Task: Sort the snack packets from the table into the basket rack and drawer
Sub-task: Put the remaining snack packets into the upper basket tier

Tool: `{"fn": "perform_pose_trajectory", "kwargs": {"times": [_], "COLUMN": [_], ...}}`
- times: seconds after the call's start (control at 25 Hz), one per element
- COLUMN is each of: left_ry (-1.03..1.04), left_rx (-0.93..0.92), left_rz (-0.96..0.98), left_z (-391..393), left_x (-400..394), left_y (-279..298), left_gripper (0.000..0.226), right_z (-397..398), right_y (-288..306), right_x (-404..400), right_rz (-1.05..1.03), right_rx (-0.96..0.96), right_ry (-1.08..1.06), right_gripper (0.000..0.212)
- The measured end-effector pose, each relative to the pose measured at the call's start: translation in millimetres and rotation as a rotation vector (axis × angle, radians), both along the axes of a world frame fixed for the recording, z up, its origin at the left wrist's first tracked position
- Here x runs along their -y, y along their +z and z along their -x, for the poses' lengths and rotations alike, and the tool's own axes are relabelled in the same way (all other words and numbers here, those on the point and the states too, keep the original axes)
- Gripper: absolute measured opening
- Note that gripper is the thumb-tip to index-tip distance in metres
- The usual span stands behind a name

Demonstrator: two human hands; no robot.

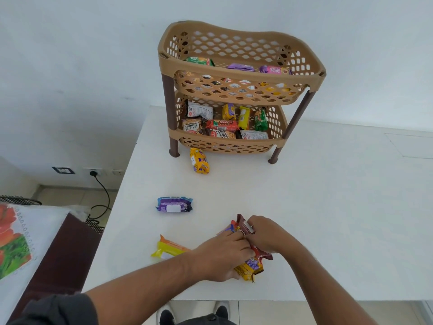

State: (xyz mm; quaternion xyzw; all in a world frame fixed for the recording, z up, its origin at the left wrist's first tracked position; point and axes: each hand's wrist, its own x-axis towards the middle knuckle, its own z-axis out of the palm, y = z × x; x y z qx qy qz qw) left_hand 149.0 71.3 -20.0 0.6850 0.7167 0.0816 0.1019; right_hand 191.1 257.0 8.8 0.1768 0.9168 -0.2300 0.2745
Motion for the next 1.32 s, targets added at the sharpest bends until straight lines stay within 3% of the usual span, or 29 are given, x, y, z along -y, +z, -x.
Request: {"fn": "perform_pose_trajectory", "kwargs": {"times": [0.44, 0.52, 0.8, 1.04, 1.16, 1.32], "left_ry": [0.187, 0.218, 0.297, 0.485, 0.613, 0.655], "left_rx": [0.074, 0.074, -0.057, -0.079, -0.062, -0.065], "left_rz": [-0.149, -0.172, -0.413, -0.559, -0.539, -0.486], "left_z": [50.5, 70.5, 140.3, 193.3, 235.1, 311.2], "left_x": [-8.8, -10.4, -23.3, -46.7, -68.7, -109.2], "left_y": [51.3, 69.9, 167.8, 290.4, 338.7, 361.0], "left_gripper": [0.067, 0.068, 0.069, 0.077, 0.07, 0.056], "right_z": [6.6, 13.5, 61.6, 103.6, 143.3, 217.0], "right_y": [34.7, 57.1, 179.0, 325.9, 382.1, 406.2], "right_x": [-39.9, -49.5, -89.8, -113.6, -124.0, -136.3], "right_rz": [0.063, 0.04, -0.048, -0.081, -0.206, -0.337], "right_rx": [-0.045, -0.051, -0.276, -0.49, -0.597, -0.612], "right_ry": [-0.1, -0.096, -0.021, 0.119, 0.138, 0.177], "right_gripper": [0.04, 0.034, 0.032, 0.024, 0.025, 0.032]}}
